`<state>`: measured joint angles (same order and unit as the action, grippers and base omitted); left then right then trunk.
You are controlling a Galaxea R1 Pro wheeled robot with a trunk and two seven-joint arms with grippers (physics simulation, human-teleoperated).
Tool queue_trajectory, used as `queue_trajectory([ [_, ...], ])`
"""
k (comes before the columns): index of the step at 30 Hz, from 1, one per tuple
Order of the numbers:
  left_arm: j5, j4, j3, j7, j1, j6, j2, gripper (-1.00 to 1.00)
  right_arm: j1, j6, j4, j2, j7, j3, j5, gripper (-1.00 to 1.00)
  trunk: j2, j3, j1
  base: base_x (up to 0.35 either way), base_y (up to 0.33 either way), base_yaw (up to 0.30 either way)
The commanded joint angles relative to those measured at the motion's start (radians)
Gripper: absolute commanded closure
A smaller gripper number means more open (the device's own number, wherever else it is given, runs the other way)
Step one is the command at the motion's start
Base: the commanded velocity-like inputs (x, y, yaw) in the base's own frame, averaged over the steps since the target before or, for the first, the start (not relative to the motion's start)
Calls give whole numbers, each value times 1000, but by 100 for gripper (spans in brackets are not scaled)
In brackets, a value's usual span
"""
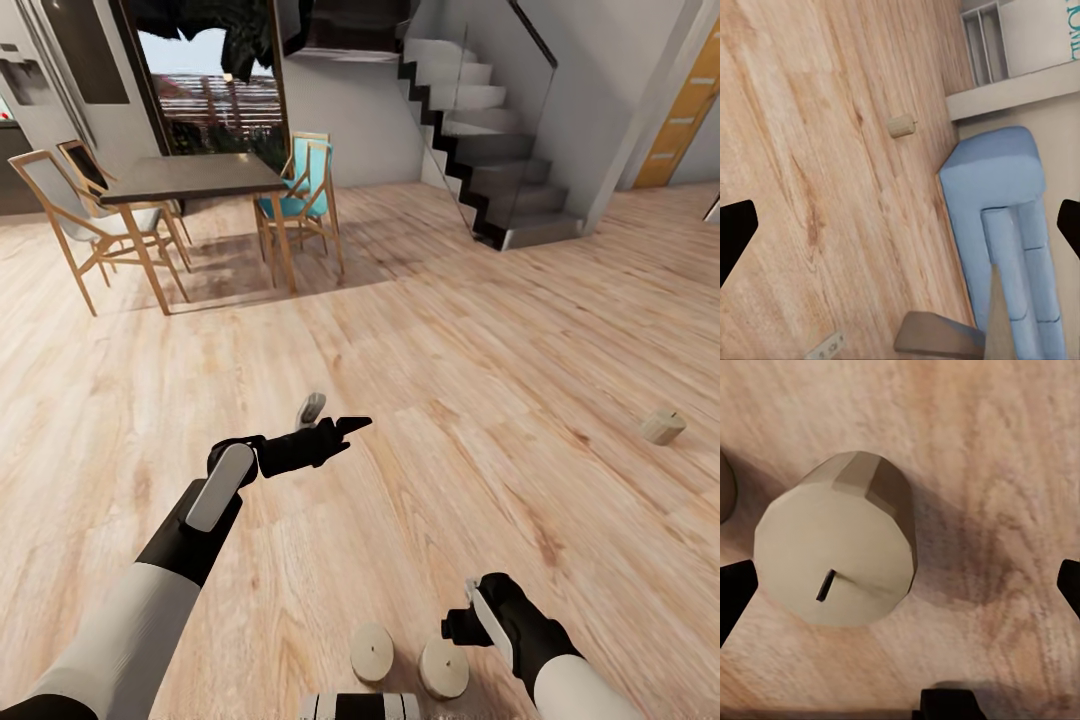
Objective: Place each of the two pumpkins and all three candles from the living room inside a cabinet in the living room (use any cabinet), then make sure every cabinet is closed, and position the cauldron so it is next to a table in the living room.
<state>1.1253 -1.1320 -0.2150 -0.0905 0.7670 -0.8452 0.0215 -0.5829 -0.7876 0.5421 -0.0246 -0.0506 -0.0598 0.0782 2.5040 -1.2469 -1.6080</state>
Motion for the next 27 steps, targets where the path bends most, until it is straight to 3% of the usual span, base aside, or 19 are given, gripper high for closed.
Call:
queue_trajectory([
  [1, 1, 0, 0, 0, 0, 0, 0, -100, 0, 1, 0, -1, 0, 0, -1, -100, 0, -4, 0, 0, 0, 0],
  [9, 1, 0, 0, 0, 0, 0, 0, -100, 0, 5, 2, -1, 5, -2, -2, -100, 2, -35, -4, 0, 0, 0],
  [11, 1, 1, 0, 0, 0, 0, 0, -100, 0, 53, 2, -2, 8, -5, 0, -100, 3, -43, -5, 0, 0, 0],
  [15, 1, 1, 0, 0, 0, 0, 0, -100, 0, 73, 2, -2, 9, -6, 0, -100, 4, -58, -7, 0, 0, 0],
  [27, 1, 1, 0, 0, 0, 0, 0, -100, 0, 82, 5, -3, 8, -10, -8, -100, 6, -105, -12, 0, 0, 0],
])
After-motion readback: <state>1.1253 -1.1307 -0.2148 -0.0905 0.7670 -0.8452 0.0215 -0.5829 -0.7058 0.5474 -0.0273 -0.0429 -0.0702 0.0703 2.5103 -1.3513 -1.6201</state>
